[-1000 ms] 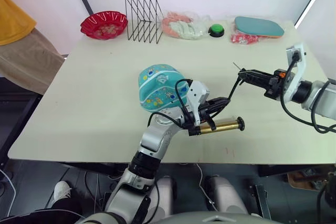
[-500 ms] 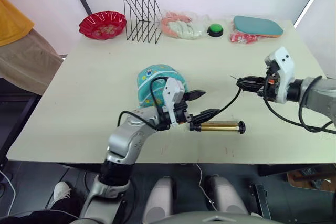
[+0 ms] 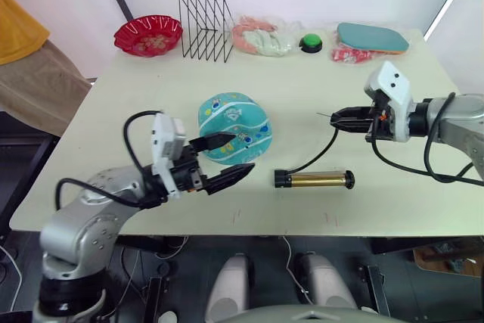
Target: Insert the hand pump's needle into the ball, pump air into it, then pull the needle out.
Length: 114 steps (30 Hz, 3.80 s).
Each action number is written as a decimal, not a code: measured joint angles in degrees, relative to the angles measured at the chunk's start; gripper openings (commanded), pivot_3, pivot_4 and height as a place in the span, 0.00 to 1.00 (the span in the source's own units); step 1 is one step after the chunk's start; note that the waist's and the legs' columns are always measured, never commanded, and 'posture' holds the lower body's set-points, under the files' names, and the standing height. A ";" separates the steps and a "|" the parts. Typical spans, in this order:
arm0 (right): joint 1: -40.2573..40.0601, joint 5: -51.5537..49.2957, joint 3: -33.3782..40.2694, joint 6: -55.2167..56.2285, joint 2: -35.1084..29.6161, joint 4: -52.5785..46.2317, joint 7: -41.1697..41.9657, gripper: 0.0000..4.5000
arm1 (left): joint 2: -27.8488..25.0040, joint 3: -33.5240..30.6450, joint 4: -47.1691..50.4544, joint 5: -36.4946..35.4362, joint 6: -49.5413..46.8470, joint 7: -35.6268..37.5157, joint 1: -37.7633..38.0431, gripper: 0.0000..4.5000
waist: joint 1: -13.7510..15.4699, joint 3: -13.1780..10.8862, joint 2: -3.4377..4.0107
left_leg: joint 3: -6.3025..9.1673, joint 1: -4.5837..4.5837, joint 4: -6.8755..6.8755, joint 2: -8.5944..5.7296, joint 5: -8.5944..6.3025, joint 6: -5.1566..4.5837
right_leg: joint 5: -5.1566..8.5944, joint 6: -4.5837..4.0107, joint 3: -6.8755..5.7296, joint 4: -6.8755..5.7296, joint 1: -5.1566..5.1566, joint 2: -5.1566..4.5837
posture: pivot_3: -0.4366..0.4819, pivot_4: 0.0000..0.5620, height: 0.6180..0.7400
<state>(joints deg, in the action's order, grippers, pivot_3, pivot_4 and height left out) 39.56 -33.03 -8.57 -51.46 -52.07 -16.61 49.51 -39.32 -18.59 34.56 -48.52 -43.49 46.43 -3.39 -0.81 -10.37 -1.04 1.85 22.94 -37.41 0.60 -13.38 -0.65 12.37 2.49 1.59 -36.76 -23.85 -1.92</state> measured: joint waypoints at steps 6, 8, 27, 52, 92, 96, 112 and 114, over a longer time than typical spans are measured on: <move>1.70 3.39 -2.83 1.29 0.11 1.14 4.07 0.07 | -3.95 -6.83 1.33 -4.09 -2.70 -2.09 6.79 1.00 | -0.03 -0.02 -0.01 | -0.02 -0.03 0.00 0.03 0.00 0.00 | 0.01 -0.01 0.00 -0.01 0.00 -0.01 | 0.48 0.27 1.00; 2.16 4.39 -3.60 1.98 0.07 1.15 5.42 0.07 | -5.47 -8.80 1.38 -4.87 -3.63 -2.91 8.20 1.00 | 0.01 -0.02 0.00 | -0.01 -0.03 0.00 0.03 0.00 0.00 | 0.01 -0.01 -0.01 -0.01 -0.01 -0.02 | 0.48 0.27 1.00; 1.81 11.67 -7.91 5.27 2.97 -3.68 8.73 0.07 | -11.70 -2.33 -13.68 2.33 -5.85 -7.61 -2.68 1.00 | 0.05 -0.04 -0.02 | -0.04 -0.01 0.03 0.00 0.00 0.01 | 0.01 -0.03 -0.01 -0.01 -0.05 -0.04 | 0.48 0.27 1.00; 9.13 26.30 -24.33 4.30 18.98 -0.88 2.53 0.07 | 3.18 9.03 -17.29 12.72 -11.92 -24.98 -14.31 0.24 | -0.08 -0.05 -0.11 | 0.09 -0.02 0.07 -0.10 0.01 0.05 | -0.28 -0.05 -0.07 -0.07 -0.06 -0.03 | 0.48 0.27 1.00; 17.11 45.40 -33.41 9.69 32.29 20.03 5.36 0.07 | 7.10 8.97 -14.93 15.83 -13.43 -27.55 -14.28 0.00 | -0.06 -0.04 -0.11 | 0.16 -0.02 0.07 -0.20 0.04 0.10 | -0.31 -0.07 -0.13 -0.11 -0.04 -0.08 | 0.48 0.27 1.00; 17.10 46.35 -33.53 10.52 32.34 20.25 5.95 0.07 | 7.32 8.88 -14.84 15.85 -13.38 -27.55 -14.15 0.00 | -0.06 -0.04 -0.11 | 0.17 -0.02 0.07 -0.20 0.04 0.10 | -0.31 -0.07 -0.14 -0.11 -0.04 -0.08 | 0.48 0.27 1.00; 18.81 52.94 -36.60 13.42 36.93 24.59 6.92 0.07 | 8.91 7.87 -13.53 16.99 -13.32 -28.68 -12.59 0.00 | -0.60 0.02 -0.11 | 0.16 -0.21 0.07 -0.15 0.08 0.16 | -0.35 -0.14 -0.14 -0.20 0.01 -0.03 | 0.48 0.27 1.00; 19.17 53.55 -36.67 13.56 37.92 25.44 7.36 0.07 | 9.09 7.69 -13.37 17.14 -13.35 -28.71 -12.18 0.00 | -0.98 0.04 -0.12 | 0.17 -0.24 0.07 -0.15 0.09 0.18 | -0.36 -0.15 -0.14 -0.23 0.02 -0.02 | 0.48 0.27 1.00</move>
<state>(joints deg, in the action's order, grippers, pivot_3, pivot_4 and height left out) 58.73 20.52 -45.25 -37.90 -14.15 8.83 56.87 -30.23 -10.90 21.19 -31.38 -56.84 17.72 -15.58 -1.80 -10.33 -1.16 2.02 22.70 -37.34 0.45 -13.29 -0.47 12.01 2.34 1.45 -37.00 -23.83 -1.94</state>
